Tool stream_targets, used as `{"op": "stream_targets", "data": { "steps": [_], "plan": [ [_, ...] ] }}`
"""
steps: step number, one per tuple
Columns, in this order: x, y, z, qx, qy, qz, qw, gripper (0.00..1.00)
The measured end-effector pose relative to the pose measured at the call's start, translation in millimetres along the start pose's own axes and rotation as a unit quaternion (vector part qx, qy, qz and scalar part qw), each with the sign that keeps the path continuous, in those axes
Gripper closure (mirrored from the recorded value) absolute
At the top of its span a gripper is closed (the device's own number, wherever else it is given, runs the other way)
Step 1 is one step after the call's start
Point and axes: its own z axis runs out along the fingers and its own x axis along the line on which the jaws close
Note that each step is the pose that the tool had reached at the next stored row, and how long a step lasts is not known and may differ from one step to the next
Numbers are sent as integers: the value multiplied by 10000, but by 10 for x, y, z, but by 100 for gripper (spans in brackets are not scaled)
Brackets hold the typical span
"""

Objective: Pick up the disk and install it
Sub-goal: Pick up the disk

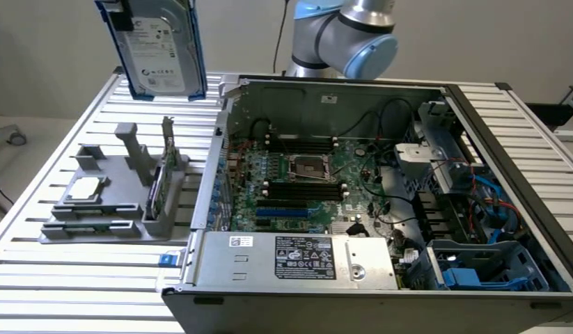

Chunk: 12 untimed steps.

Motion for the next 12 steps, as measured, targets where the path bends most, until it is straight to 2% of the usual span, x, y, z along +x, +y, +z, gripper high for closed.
{"op": "stream_targets", "data": {
  "steps": [7,12],
  "plan": [
    [210,-181,-5,0,0,0,10000,67],
    [311,-396,-8,0,0,0,10000,67]
  ]
}}
